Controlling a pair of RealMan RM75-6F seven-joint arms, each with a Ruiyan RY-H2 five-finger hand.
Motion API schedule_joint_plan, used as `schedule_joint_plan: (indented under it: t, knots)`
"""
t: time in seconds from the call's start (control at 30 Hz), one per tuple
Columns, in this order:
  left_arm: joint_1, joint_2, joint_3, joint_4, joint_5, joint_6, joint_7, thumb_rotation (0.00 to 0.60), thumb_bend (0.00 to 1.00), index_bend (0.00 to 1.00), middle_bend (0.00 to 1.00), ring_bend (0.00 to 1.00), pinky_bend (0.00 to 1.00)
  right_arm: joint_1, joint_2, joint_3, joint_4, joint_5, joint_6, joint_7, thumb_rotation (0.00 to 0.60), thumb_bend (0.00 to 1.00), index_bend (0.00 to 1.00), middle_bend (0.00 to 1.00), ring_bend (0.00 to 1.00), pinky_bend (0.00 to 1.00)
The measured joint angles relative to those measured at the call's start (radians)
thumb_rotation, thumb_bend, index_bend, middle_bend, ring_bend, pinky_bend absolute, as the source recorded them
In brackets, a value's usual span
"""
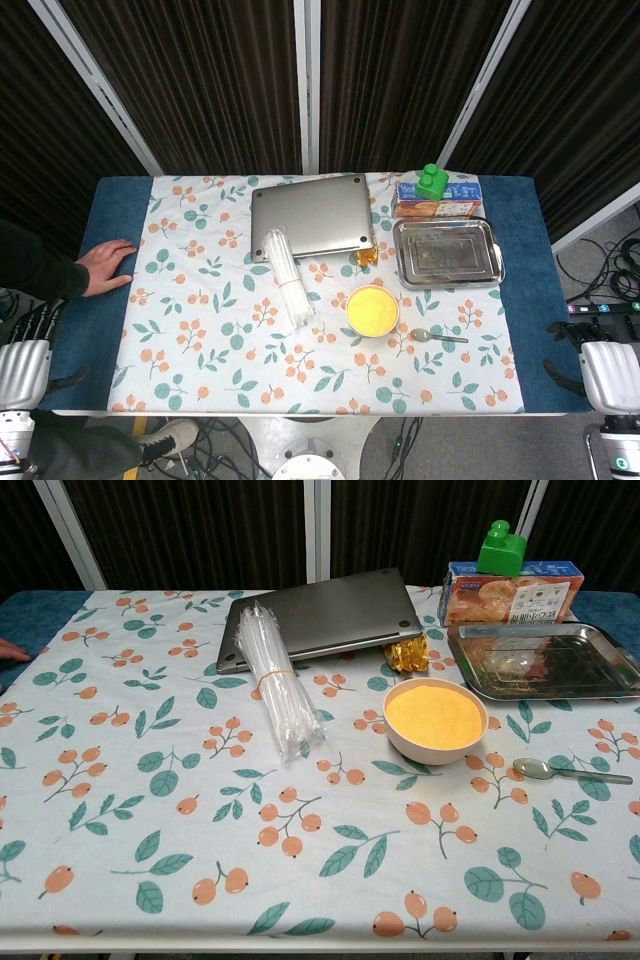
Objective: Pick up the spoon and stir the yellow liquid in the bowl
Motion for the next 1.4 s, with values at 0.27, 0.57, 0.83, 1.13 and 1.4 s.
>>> schedule_joint_plan:
  t: [0.27,0.57,0.83,1.13,1.4]
  knots:
    - [0.002,-0.001,0.002,-0.012,-0.001,0.006,0.022,0.600,0.05,0.13,0.12,0.10,0.13,-0.004,0.002,0.002,0.009,-0.008,0.007,0.013,0.600,0.16,0.40,0.47,0.36,0.50]
    - [-0.004,-0.013,-0.006,-0.004,-0.004,0.006,0.031,0.600,0.05,0.13,0.12,0.10,0.13,0.028,-0.005,0.013,-0.025,-0.006,-0.041,-0.043,0.600,0.11,0.40,0.72,0.74,0.91]
    - [-0.008,-0.024,-0.006,0.016,-0.017,-0.011,0.015,0.600,0.05,0.13,0.12,0.10,0.13,0.129,-0.056,0.032,-0.054,0.055,-0.240,-0.106,0.600,0.11,0.44,0.91,0.93,1.00]
    - [-0.008,-0.034,-0.003,0.042,-0.028,-0.023,-0.007,0.600,0.05,0.13,0.12,0.10,0.13,0.285,-0.223,0.057,0.027,0.244,-0.518,-0.231,0.600,0.20,0.46,0.92,0.95,1.00]
    - [-0.009,-0.043,0.000,0.059,-0.030,-0.031,-0.021,0.600,0.05,0.13,0.12,0.10,0.13,0.345,-0.305,0.064,0.109,0.341,-0.593,-0.289,0.600,0.23,0.49,0.92,0.95,1.00]
